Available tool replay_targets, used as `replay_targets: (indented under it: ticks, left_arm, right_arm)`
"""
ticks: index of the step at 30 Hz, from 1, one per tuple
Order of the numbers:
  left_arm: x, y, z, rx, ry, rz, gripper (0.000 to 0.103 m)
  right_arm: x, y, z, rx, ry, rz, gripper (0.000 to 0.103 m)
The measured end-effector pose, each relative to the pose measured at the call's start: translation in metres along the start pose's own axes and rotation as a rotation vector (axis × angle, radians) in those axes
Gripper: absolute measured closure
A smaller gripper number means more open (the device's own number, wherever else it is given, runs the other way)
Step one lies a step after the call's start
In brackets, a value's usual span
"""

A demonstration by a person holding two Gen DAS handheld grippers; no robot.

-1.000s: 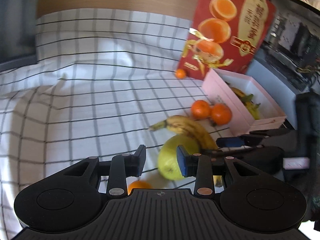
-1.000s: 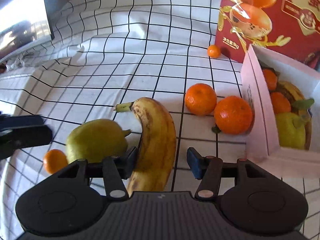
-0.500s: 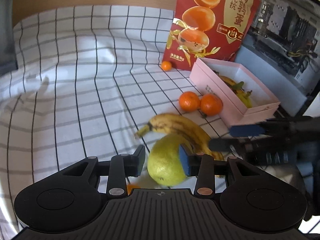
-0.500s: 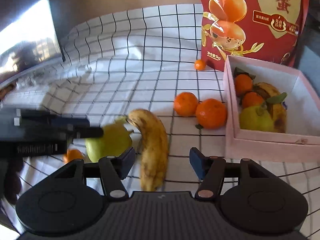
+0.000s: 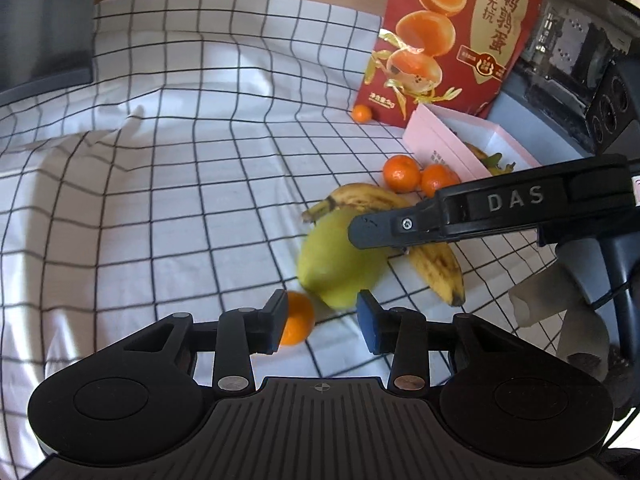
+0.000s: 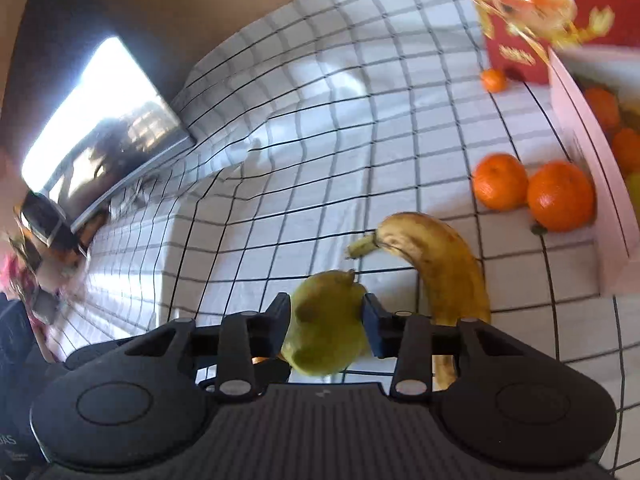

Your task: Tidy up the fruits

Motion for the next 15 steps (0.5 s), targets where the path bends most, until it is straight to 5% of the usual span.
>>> replay_targets:
  ticks: [10,12,15]
  left_arm:
    - [-0.013,-0.004,-0.004,0.126,-0.01,0.024,0.061]
    - [-0.013,-0.001,-0.001,0.111,-0.017,0.033,0.061]
    - [-0.011,0.001,0.003,0.084,-0.026,0.044,0.061]
  right_arm:
    - [-0.001,0.019,-0.018,-0.051,0.067,0.051,0.063]
    - [-0.006,0.014,-0.01,-0.048,0.027,0.029,0.058]
    - [-0.004,0.005,0.009,-0.096,-0.049,-0.048,0.038]
Point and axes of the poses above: each gripper's, at about its wrist camera, not at the fingertips, and x roughly the way its jaws point, y to its left, z to its top, the point moved 4 cm from there along x, roughly the way its jaws point, and after that the axes turned 15 degrees about -y, right-handed, at the moved point
